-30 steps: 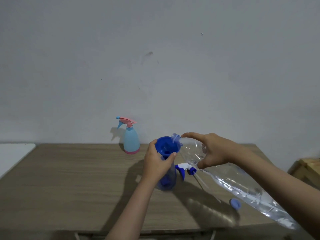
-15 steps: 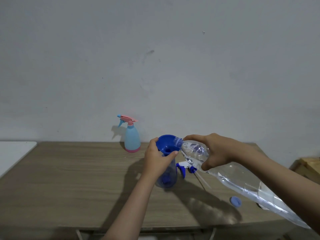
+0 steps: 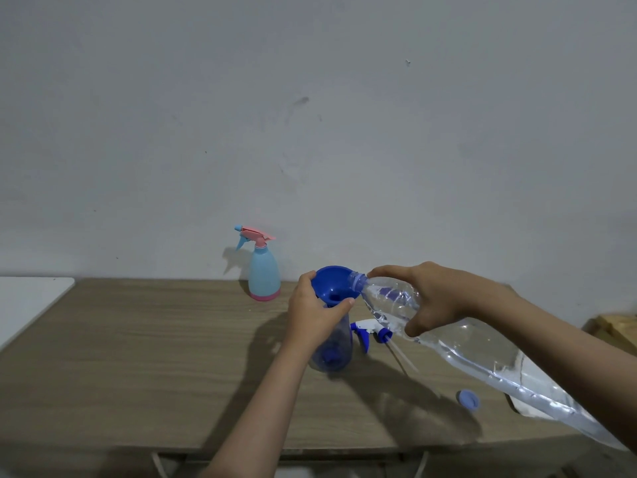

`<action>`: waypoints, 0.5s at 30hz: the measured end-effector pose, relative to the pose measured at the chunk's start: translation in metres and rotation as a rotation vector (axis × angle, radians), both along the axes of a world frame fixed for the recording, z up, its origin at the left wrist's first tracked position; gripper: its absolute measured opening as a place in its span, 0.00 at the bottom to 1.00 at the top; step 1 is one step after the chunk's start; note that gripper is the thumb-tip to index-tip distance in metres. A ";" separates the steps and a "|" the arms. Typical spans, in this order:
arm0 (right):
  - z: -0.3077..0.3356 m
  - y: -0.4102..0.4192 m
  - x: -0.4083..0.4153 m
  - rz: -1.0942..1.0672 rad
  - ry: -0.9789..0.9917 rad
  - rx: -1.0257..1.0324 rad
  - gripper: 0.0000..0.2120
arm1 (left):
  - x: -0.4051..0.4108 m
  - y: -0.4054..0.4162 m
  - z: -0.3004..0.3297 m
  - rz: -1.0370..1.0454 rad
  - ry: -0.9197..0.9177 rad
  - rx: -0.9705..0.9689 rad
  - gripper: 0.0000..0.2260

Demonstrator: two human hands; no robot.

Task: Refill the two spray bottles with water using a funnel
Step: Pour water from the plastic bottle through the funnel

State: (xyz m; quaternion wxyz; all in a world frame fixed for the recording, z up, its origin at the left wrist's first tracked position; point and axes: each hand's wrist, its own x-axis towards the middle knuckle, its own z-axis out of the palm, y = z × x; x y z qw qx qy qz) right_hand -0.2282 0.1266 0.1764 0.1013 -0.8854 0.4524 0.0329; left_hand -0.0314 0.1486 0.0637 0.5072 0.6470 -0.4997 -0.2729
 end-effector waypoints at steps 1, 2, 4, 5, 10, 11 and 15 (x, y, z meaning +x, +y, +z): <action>0.001 0.001 -0.001 -0.001 0.000 0.001 0.44 | 0.000 0.000 0.000 0.000 0.000 0.000 0.34; 0.001 0.001 -0.001 -0.001 0.000 0.001 0.43 | 0.000 0.000 0.000 -0.001 0.000 0.002 0.34; 0.002 0.002 -0.002 -0.001 0.001 0.003 0.43 | -0.001 0.000 0.002 -0.003 0.004 0.003 0.34; 0.002 0.002 -0.003 -0.003 0.001 0.003 0.43 | -0.001 0.000 0.002 -0.005 0.005 0.005 0.34; 0.002 0.002 -0.004 -0.001 0.023 0.000 0.43 | -0.001 0.001 0.003 -0.004 0.003 0.016 0.35; 0.002 0.002 -0.004 0.002 0.027 0.000 0.43 | -0.001 0.001 0.003 -0.002 0.001 0.018 0.35; 0.000 0.001 -0.003 0.024 0.032 -0.011 0.43 | -0.001 0.000 0.003 0.006 0.008 0.019 0.35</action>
